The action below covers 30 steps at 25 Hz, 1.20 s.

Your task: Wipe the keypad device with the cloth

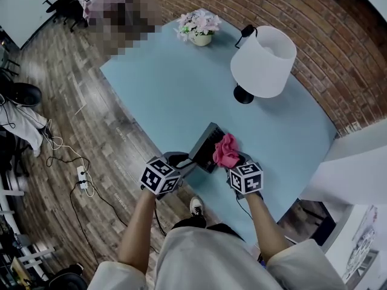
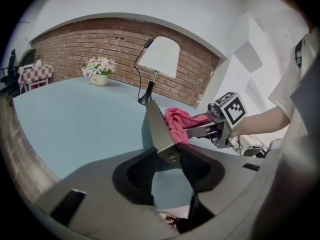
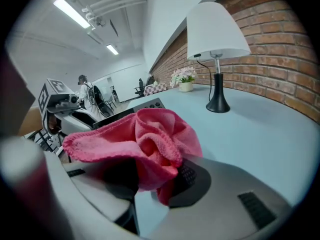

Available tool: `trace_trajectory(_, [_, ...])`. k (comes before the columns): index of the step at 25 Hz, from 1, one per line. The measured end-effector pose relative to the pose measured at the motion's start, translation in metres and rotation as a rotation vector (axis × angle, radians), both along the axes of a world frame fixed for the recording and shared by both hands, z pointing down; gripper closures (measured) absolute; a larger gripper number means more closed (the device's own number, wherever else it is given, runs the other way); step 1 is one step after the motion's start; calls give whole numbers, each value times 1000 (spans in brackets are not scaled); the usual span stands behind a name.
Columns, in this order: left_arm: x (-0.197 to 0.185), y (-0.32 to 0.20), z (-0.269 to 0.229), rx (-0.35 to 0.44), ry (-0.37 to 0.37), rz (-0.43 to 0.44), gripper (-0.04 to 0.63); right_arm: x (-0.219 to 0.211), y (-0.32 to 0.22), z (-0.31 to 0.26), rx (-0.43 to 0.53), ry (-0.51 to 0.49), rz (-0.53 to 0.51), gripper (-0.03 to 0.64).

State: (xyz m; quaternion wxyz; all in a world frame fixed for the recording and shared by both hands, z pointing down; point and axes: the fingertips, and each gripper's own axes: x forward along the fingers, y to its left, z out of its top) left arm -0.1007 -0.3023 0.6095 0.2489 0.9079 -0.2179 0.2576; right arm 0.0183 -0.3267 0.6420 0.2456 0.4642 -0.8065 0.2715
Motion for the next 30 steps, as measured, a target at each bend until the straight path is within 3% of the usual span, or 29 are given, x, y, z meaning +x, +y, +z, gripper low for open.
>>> trace_trajectory(16, [0, -2, 1, 3, -12, 18, 410, 50, -48, 8, -10, 89, 167, 482])
trace_trajectory(22, [0, 0, 1, -1, 0, 12, 410, 65, -59, -25, 71, 53, 237, 482])
trace_trajectory(26, [0, -1, 1, -7, 9, 1, 408, 43, -59, -67, 177, -65, 190, 482])
trace_trajectory(30, [0, -2, 1, -10, 5, 5, 408, -3, -59, -105, 298, -129, 55, 482])
